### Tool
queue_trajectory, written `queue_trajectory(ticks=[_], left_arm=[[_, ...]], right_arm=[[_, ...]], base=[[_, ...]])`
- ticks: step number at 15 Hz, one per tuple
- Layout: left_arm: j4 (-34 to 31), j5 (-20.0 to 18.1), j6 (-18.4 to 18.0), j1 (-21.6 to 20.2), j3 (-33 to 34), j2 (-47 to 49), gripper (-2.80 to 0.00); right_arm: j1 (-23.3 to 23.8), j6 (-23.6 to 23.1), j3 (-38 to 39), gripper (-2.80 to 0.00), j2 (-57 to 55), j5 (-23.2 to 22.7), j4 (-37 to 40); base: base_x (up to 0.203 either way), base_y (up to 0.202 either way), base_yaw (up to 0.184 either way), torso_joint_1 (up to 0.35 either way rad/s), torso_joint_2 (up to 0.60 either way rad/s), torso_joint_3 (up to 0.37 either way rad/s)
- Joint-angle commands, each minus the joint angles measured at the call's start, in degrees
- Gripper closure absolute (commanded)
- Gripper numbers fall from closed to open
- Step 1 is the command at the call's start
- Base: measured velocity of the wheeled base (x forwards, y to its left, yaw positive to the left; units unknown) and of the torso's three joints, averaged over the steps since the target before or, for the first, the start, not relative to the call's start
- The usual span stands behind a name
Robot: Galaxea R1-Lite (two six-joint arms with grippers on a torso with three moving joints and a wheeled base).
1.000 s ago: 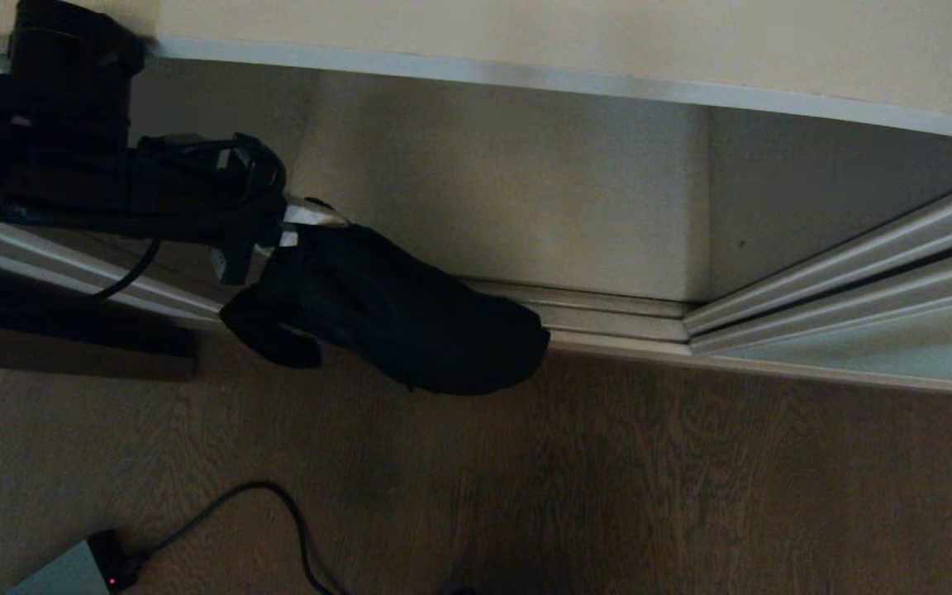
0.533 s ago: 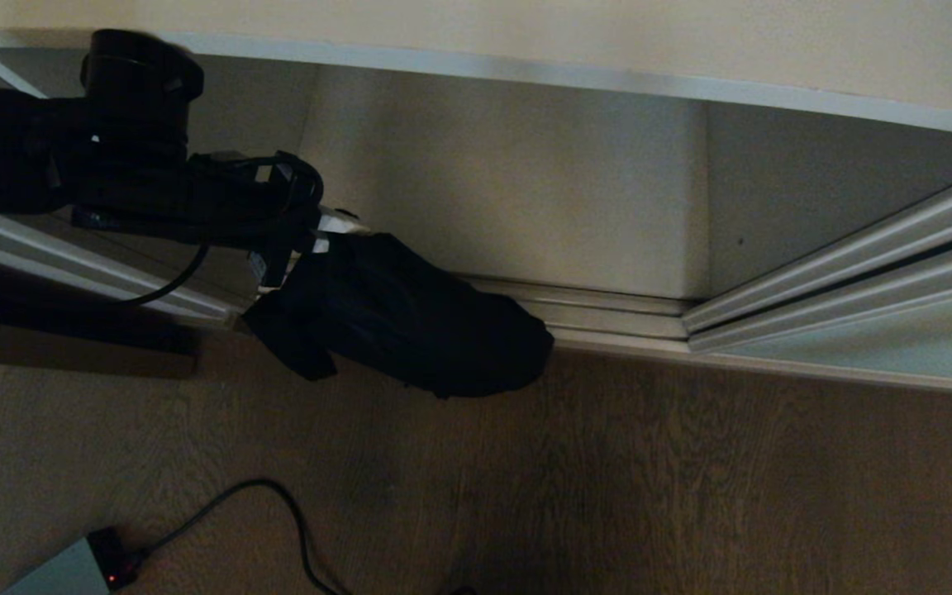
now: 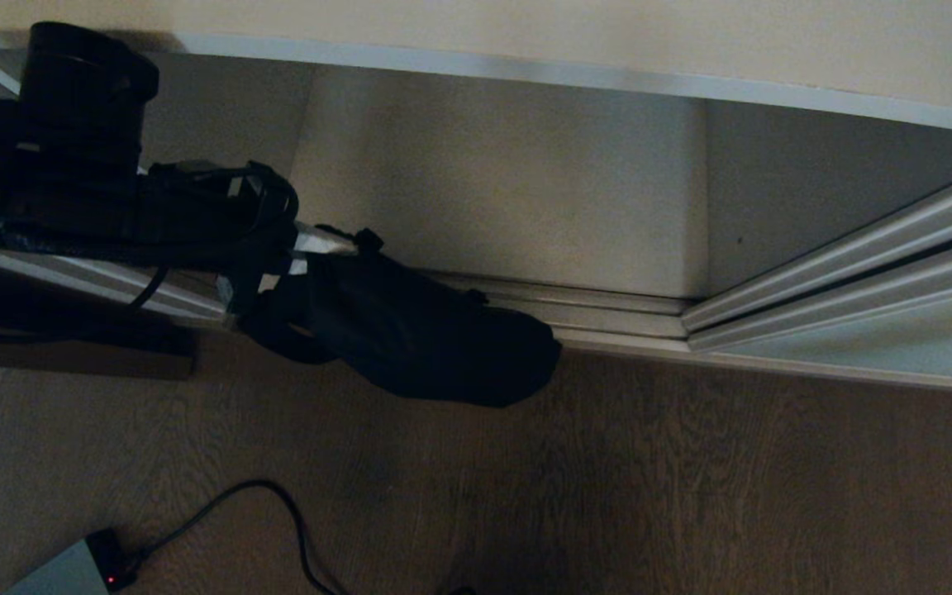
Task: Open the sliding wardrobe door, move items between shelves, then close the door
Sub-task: Place the basket on the lower shelf
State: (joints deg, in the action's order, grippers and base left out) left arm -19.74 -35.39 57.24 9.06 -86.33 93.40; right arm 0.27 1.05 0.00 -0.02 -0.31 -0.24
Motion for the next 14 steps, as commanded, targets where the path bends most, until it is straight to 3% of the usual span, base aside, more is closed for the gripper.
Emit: queue_trajectory(ticks=[1,4,8,14], left_arm=[[0.1,-0.2,0.2,0.0,7.7,-5.5,0.00],[1.0,0.1,-0.2,-0.2,14.9,-7.6,0.00],[4.8,0.2,-0.1,-0.2,15.1,-3.2,0.00],[9.1,2.4,-0.1,-0.3,-1.8,13.4,0.00]], right_arm=[[0.0,0.0,0.0,0.00,0.1,0.0,0.0],[0.0,0.0,0.1,0.00,0.1,0.0,0.0],[0.0,0.0,0.0,0.00,0.1,0.0,0.0],[0.0,0.0,0.1,0.00,0.1,0.0,0.0]], base=[[0.000,0.000,0.000,0.000,0.00,0.000],[0.000,0.000,0.000,0.000,0.00,0.000],[0.000,0.000,0.000,0.000,0.00,0.000],[0.000,0.000,0.000,0.000,0.00,0.000]])
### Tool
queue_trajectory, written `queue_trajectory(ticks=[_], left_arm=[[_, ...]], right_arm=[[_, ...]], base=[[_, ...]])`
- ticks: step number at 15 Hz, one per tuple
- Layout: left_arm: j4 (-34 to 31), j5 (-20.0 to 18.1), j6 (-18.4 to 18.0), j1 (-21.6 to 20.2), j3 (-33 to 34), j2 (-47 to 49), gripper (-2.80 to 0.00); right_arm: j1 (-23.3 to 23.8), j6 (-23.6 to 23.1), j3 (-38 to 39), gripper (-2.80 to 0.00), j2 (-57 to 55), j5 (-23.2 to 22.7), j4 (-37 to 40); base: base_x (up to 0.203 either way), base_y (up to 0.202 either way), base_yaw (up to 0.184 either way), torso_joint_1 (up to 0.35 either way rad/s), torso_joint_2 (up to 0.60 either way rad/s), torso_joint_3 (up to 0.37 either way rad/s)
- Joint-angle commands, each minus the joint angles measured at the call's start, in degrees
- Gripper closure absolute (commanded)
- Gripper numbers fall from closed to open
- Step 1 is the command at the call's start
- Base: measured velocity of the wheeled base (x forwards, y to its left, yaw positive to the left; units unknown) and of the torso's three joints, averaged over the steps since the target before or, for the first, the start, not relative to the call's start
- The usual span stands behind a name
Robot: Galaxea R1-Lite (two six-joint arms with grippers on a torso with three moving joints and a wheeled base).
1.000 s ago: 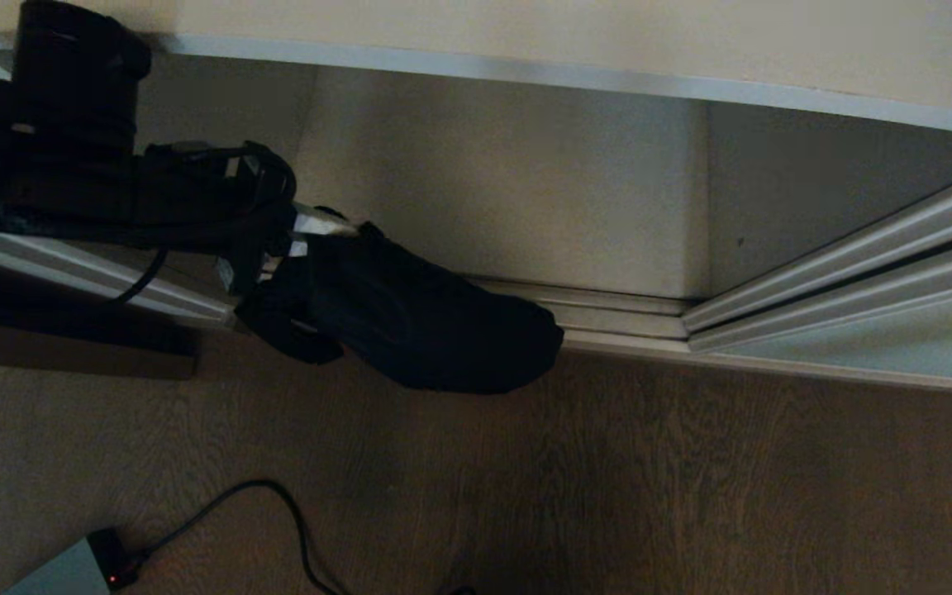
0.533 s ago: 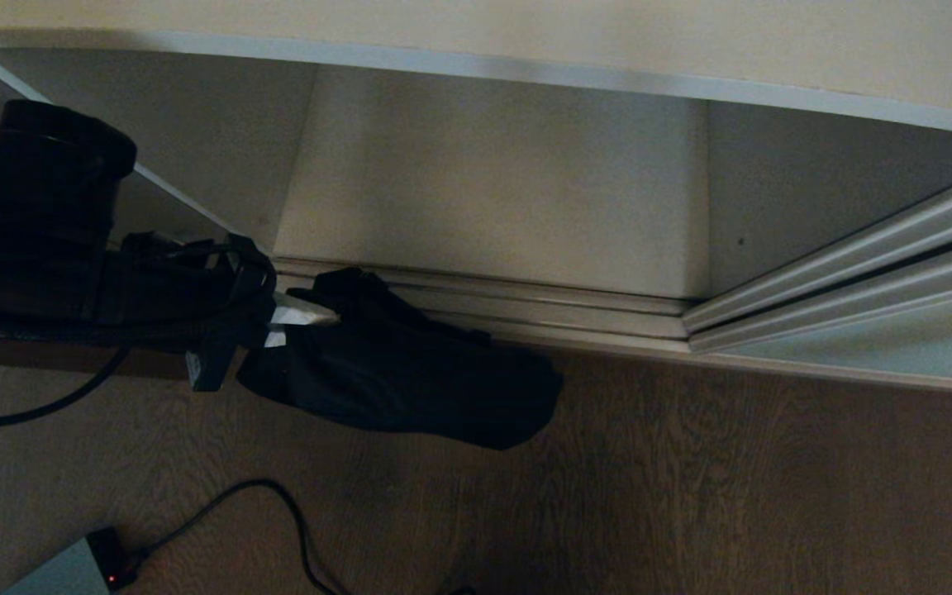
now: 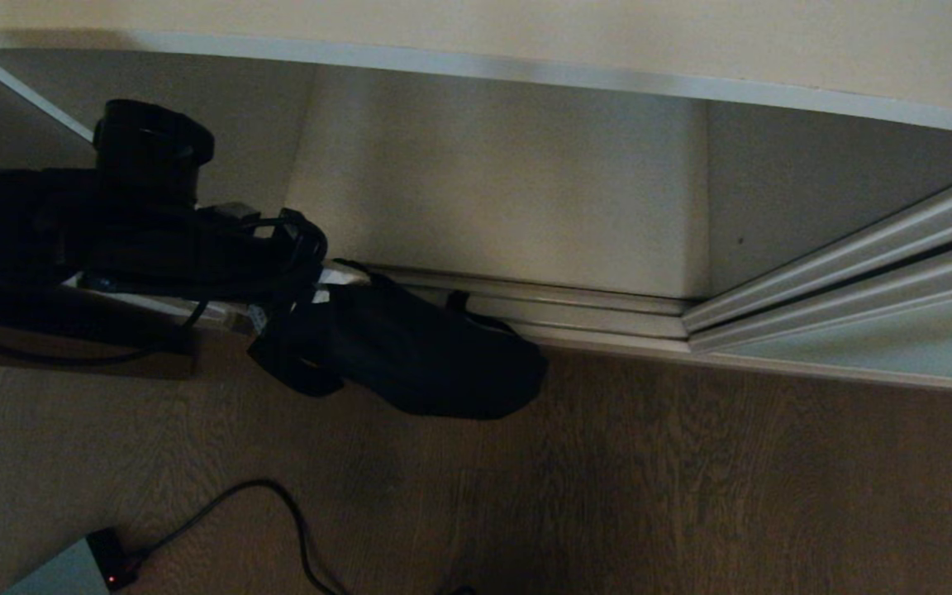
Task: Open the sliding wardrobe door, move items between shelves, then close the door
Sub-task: Place the basket on the lower shelf
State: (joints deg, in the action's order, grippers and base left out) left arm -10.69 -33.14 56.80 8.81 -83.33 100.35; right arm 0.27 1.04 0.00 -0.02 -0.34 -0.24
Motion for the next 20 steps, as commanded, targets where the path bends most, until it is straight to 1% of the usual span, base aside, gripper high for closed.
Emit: queue_trajectory(ticks=[1,6,7,8,10,11,12,13,14,17,18,20], left_arm=[[0.1,0.4,0.3,-0.3,-7.7,8.0,0.00],[0.2,1.1,0.3,-1.3,-23.9,15.3,0.00],[0.4,2.6,0.2,-1.5,-26.8,17.4,0.00],[2.7,3.9,0.2,-1.6,-27.8,18.5,0.00],[10.0,4.9,0.2,-1.7,-27.9,21.0,0.00],[12.4,6.7,0.2,-1.7,-27.9,21.7,0.00],[15.8,9.2,0.2,-1.7,-27.9,22.1,0.00],[19.4,10.7,0.2,-1.7,-27.9,22.5,0.00],[23.6,11.2,-0.3,-1.9,-28.0,22.7,0.00],[33.8,11.7,-6.0,-2.5,-28.0,24.5,0.00],[37.3,12.6,-7.2,-2.5,-28.0,25.5,0.00],[46.5,15.8,-11.2,-2.5,-28.0,28.8,0.00]], right_arm=[[0.0,0.0,0.1,0.00,0.1,0.0,0.0],[0.0,0.0,0.1,0.00,0.1,0.0,0.0],[0.0,0.0,0.1,0.00,0.1,0.0,0.0],[0.0,0.0,0.1,0.00,0.1,0.0,0.0],[0.0,0.0,0.1,0.00,0.1,0.0,0.0],[0.0,0.0,0.0,0.00,0.1,0.0,0.0],[0.0,0.0,0.0,0.00,0.1,0.0,0.0],[0.0,0.0,0.0,0.00,0.1,0.0,0.0],[0.0,0.0,0.0,0.00,0.1,0.0,0.0],[0.0,0.0,0.0,0.00,0.1,0.0,0.0],[0.0,0.0,0.0,0.00,0.1,0.0,0.0],[0.0,0.0,0.1,0.00,0.1,0.0,0.0]], base=[[0.000,0.000,0.000,0.000,0.00,0.000],[0.000,0.000,0.000,0.000,0.00,0.000],[0.000,0.000,0.000,0.000,0.00,0.000],[0.000,0.000,0.000,0.000,0.00,0.000],[0.000,0.000,0.000,0.000,0.00,0.000],[0.000,0.000,0.000,0.000,0.00,0.000],[0.000,0.000,0.000,0.000,0.00,0.000],[0.000,0.000,0.000,0.000,0.00,0.000],[0.000,0.000,0.000,0.000,0.00,0.000],[0.000,0.000,0.000,0.000,0.00,0.000],[0.000,0.000,0.000,0.000,0.00,0.000],[0.000,0.000,0.000,0.000,0.00,0.000]])
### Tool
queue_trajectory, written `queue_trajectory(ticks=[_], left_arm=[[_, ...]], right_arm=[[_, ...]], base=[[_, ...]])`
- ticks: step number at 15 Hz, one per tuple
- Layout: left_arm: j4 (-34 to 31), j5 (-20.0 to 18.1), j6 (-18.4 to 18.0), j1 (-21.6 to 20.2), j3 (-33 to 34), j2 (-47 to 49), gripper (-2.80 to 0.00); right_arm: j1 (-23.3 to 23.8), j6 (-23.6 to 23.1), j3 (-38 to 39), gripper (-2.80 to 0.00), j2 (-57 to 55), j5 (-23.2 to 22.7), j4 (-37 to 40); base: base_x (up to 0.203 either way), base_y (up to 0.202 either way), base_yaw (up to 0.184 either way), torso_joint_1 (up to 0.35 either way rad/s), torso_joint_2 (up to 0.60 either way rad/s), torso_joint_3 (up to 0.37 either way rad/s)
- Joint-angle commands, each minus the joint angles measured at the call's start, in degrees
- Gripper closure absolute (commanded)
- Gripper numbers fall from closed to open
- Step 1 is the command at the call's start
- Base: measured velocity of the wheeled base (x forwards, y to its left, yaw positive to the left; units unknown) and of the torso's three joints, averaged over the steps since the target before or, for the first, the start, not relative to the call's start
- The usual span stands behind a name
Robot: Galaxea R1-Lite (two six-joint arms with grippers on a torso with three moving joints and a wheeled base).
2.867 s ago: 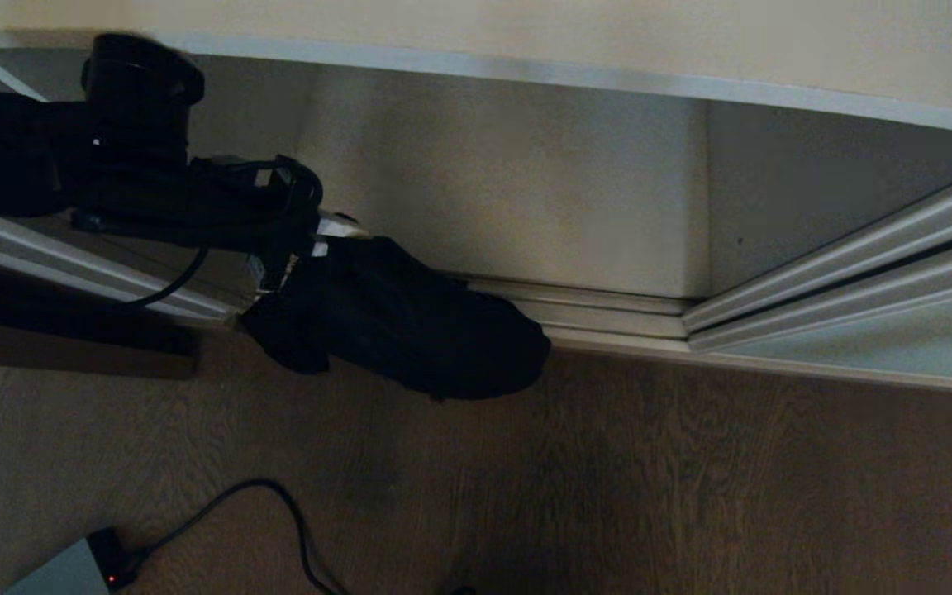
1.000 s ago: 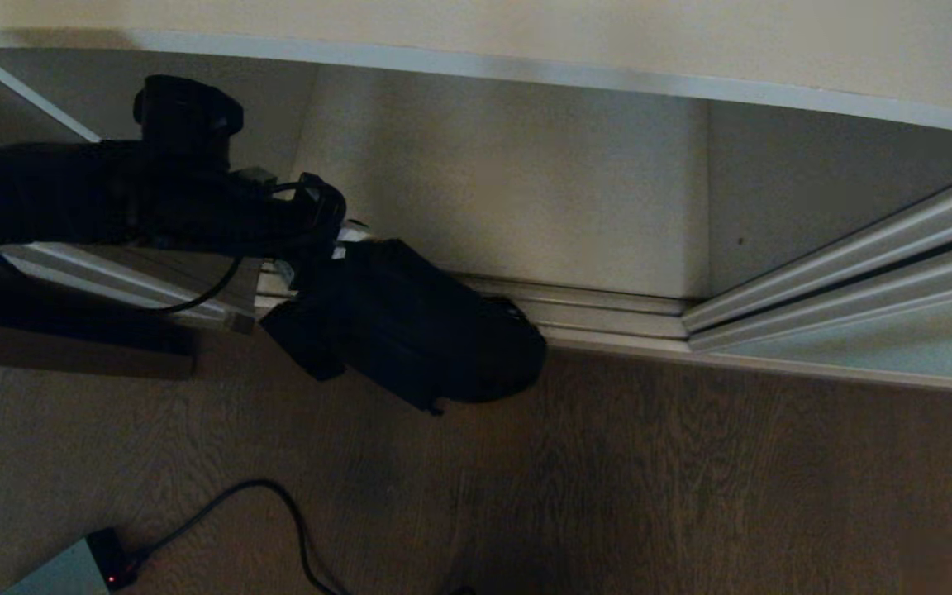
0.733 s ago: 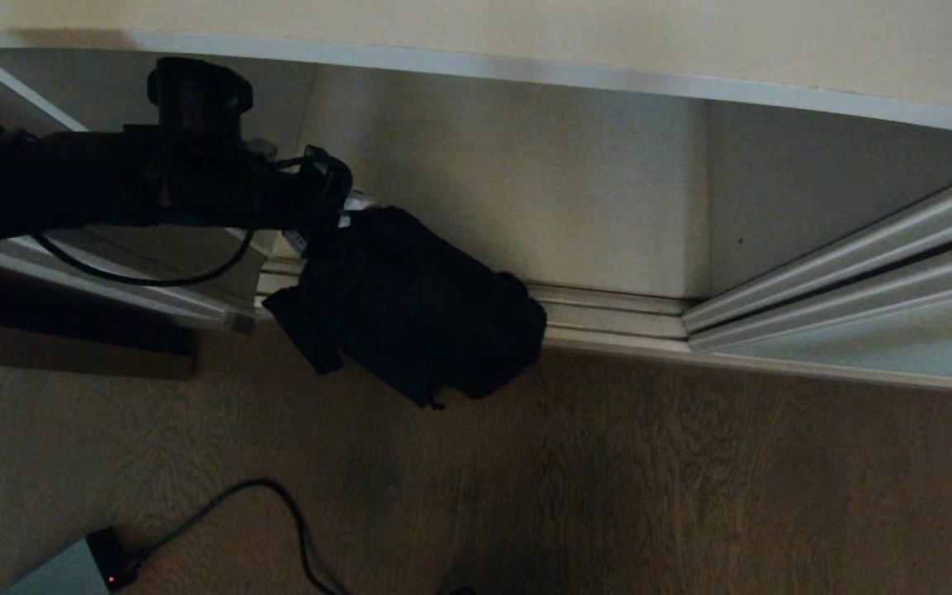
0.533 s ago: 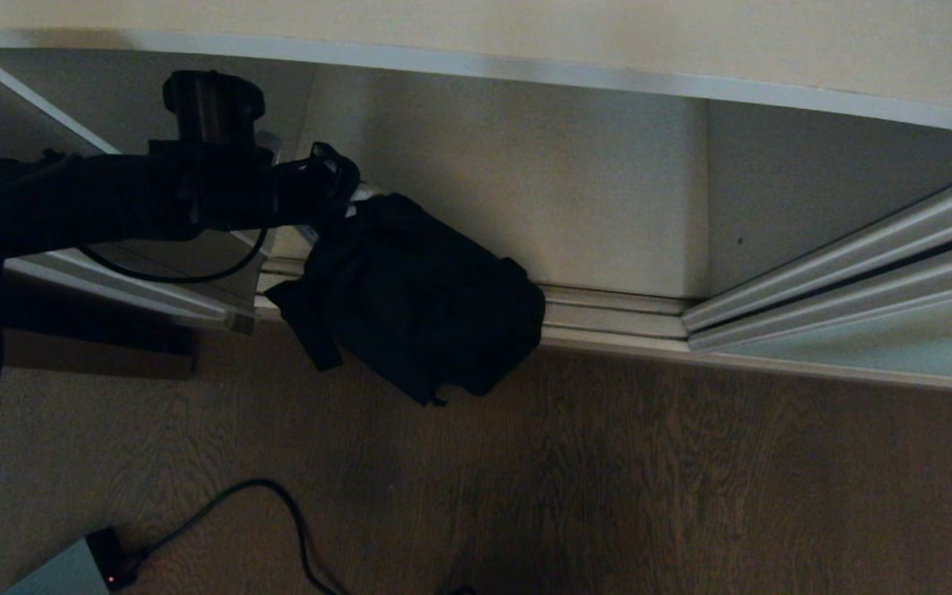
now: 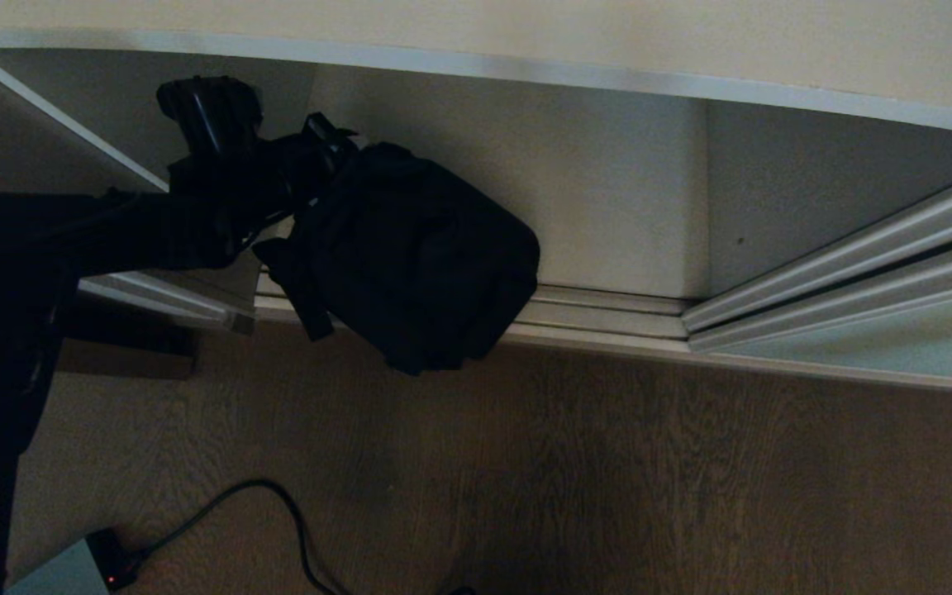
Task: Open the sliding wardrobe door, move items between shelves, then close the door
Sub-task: Place the basket on the lower shelf
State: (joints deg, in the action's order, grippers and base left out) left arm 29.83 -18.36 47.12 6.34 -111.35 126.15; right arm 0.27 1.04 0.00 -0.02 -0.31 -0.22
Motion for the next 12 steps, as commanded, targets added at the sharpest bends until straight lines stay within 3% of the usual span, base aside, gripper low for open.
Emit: queue_trajectory(ticks=[1,5,8,11,12], left_arm=[[10.8,1.5,-4.0,0.0,-0.2,5.0,0.00],[26.6,2.1,-12.2,-0.2,-0.7,9.4,0.00],[30.0,1.8,-15.2,-2.8,-0.7,10.1,0.00],[34.3,2.1,-25.2,-2.8,-0.7,11.5,0.00],[34.5,2.1,-26.6,-3.0,-0.7,11.6,0.00]], right_arm=[[0.0,0.0,0.1,0.00,0.1,0.0,0.0],[0.0,0.0,0.1,0.00,0.1,0.0,0.0],[0.0,0.0,0.0,0.00,0.1,0.0,0.0],[0.0,0.0,0.1,0.00,0.1,0.0,0.0],[0.0,0.0,0.1,0.00,0.1,0.0,0.0]], base=[[0.000,0.000,0.000,0.000,0.00,0.000],[0.000,0.000,0.000,0.000,0.00,0.000],[0.000,0.000,0.000,0.000,0.00,0.000],[0.000,0.000,0.000,0.000,0.00,0.000],[0.000,0.000,0.000,0.000,0.00,0.000]])
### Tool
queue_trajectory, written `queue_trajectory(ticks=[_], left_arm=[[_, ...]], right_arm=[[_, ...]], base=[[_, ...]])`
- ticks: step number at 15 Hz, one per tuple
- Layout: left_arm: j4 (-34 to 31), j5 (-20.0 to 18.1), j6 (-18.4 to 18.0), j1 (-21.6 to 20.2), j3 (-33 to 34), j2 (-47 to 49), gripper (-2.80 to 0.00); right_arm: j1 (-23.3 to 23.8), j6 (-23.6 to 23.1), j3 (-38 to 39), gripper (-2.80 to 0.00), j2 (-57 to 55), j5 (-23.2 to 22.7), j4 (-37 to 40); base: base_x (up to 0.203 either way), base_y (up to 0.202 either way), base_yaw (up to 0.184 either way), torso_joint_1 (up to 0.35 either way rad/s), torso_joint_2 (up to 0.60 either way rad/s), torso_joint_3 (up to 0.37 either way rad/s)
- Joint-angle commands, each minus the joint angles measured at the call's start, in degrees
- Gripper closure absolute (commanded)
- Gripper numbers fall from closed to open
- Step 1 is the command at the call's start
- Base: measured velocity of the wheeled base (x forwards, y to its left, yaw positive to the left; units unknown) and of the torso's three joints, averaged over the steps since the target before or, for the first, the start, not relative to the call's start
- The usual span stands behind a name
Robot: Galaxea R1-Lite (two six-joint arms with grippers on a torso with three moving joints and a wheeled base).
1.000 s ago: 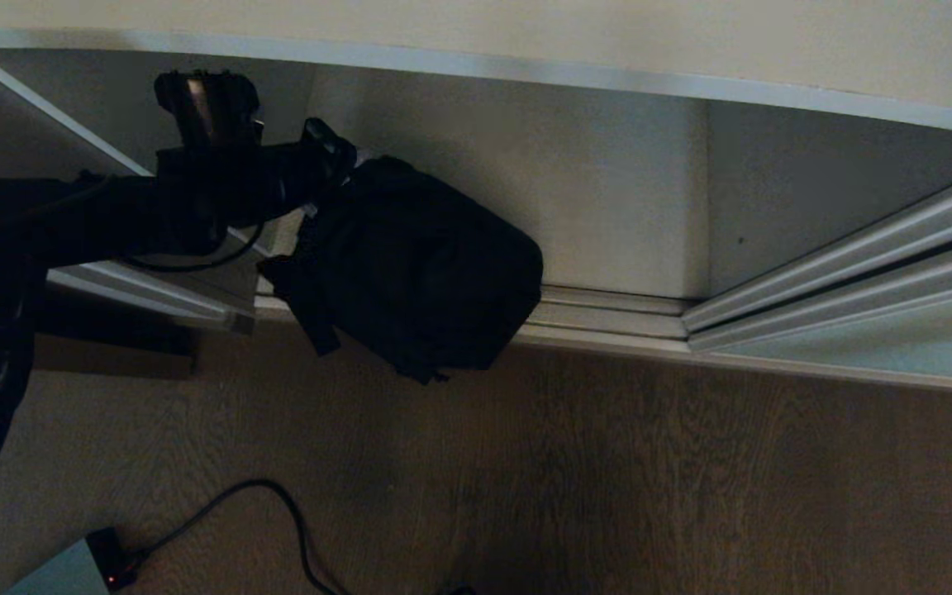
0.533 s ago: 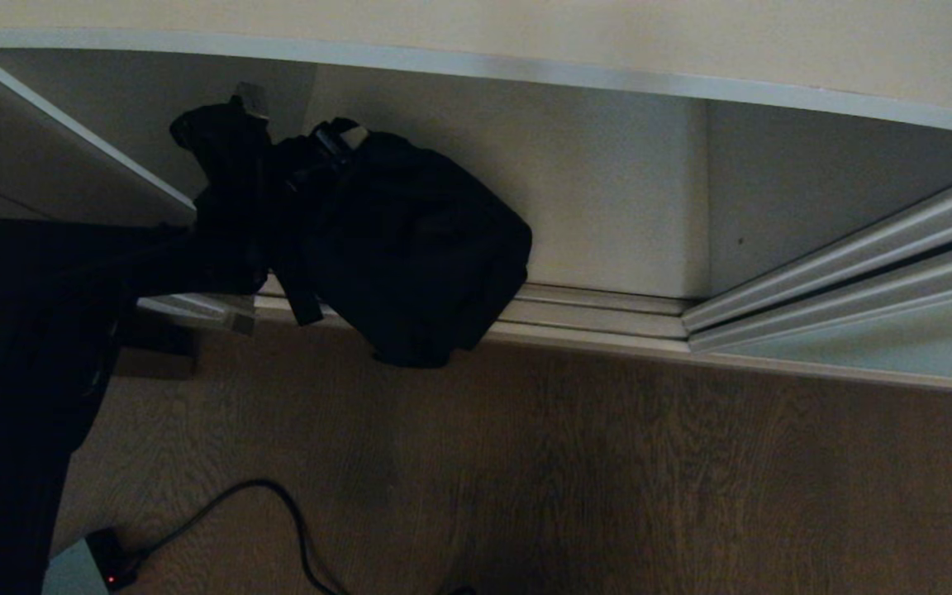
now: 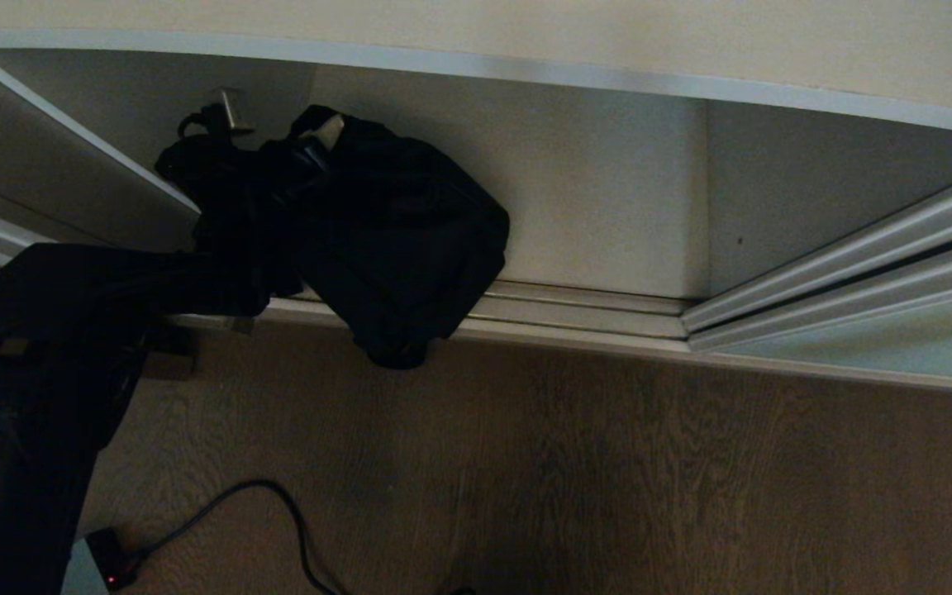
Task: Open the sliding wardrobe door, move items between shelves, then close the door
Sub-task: Place the basket on the lower shelf
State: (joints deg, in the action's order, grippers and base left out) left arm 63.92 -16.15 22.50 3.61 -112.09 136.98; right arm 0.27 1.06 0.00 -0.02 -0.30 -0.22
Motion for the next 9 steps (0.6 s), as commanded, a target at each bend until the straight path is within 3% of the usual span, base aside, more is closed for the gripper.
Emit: queue_trajectory(ticks=[1,4,7,9], left_arm=[[-0.1,0.0,-2.3,-0.2,0.0,1.2,0.00],[-0.1,0.9,-4.3,-0.1,0.0,3.1,0.00],[0.4,3.0,-9.4,0.2,0.0,3.7,0.00],[0.6,3.9,-10.3,0.2,0.0,2.9,0.00]], right_arm=[[0.0,0.0,0.1,0.00,0.1,0.0,0.0],[0.0,0.0,0.1,0.00,0.1,0.0,0.0],[0.0,0.0,0.1,0.00,0.1,0.0,0.0],[0.0,0.0,0.1,0.00,0.1,0.0,0.0]], base=[[0.000,0.000,0.000,0.000,0.00,0.000],[0.000,0.000,0.000,0.000,0.00,0.000],[0.000,0.000,0.000,0.000,0.00,0.000],[0.000,0.000,0.000,0.000,0.00,0.000]])
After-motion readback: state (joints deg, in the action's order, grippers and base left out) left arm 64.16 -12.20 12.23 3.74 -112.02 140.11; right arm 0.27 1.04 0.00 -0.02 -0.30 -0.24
